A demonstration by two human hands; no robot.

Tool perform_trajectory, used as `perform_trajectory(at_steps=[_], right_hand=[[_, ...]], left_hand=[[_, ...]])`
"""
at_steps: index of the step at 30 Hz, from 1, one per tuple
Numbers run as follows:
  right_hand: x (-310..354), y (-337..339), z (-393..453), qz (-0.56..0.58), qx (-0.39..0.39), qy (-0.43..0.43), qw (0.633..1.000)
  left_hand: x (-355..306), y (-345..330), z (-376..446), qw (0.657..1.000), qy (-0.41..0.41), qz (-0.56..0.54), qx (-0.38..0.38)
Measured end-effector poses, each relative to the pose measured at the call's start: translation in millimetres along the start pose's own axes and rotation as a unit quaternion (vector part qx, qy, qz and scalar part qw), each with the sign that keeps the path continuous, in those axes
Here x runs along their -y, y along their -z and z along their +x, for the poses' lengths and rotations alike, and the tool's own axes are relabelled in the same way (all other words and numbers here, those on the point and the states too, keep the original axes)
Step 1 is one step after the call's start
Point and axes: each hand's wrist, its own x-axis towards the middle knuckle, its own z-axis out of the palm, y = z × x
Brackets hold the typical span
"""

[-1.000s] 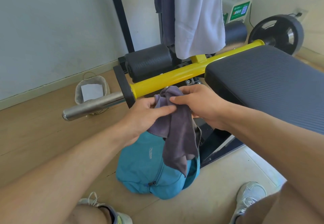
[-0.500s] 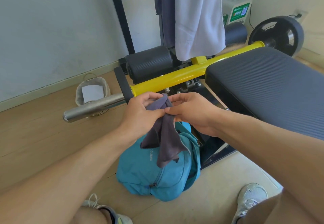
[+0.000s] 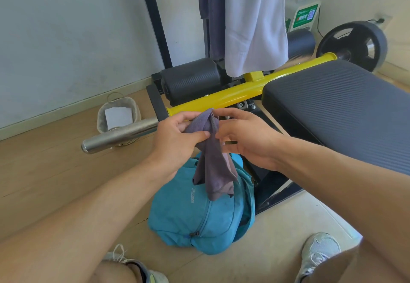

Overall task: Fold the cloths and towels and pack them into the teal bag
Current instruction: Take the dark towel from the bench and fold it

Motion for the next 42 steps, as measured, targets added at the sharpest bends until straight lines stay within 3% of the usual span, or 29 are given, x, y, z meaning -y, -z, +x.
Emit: perform_trajectory(at_steps=[8, 14, 18, 24, 29, 37, 42], right_hand=[[-15.7, -16.3, -3.2, -0.032, -0.034, -0.046, 0.998], [-29.1, -30.4, -6.3, -0.198, -0.001, -0.118, 0.973], [-28.1, -37.9, -5.0, -0.19, -0.031, -0.068, 0.979], [-10.4, -40.3, -10.3, 0.001, -0.11, 0.086, 0.99], [-6.8, -30.9, -7.5, 0.015, -0.151, 0.118, 0.981], [-6.1, -17.5, -2.1, -0.043, -0.096, 0.114, 0.988], [-10.8, -6.0, 0.6, -0.233, -0.138, 0.194, 0.943]], left_hand=[[-4.7, -2.8, 3.3, 0.996, 0.023, -0.029, -0.076], [-5.4, 4.1, 10.5, 0.99, 0.032, -0.066, -0.121], [-5.6, 5.5, 10.6, 0.989, 0.035, -0.063, -0.127], [-3.8, 11.5, 8.9, 0.994, 0.029, -0.062, -0.085], [-3.8, 4.6, 7.6, 0.995, 0.029, -0.058, -0.074], [-6.7, 6.6, 5.4, 0.993, 0.045, -0.108, -0.014], [-4.4, 4.1, 4.3, 0.996, 0.032, -0.088, 0.004]])
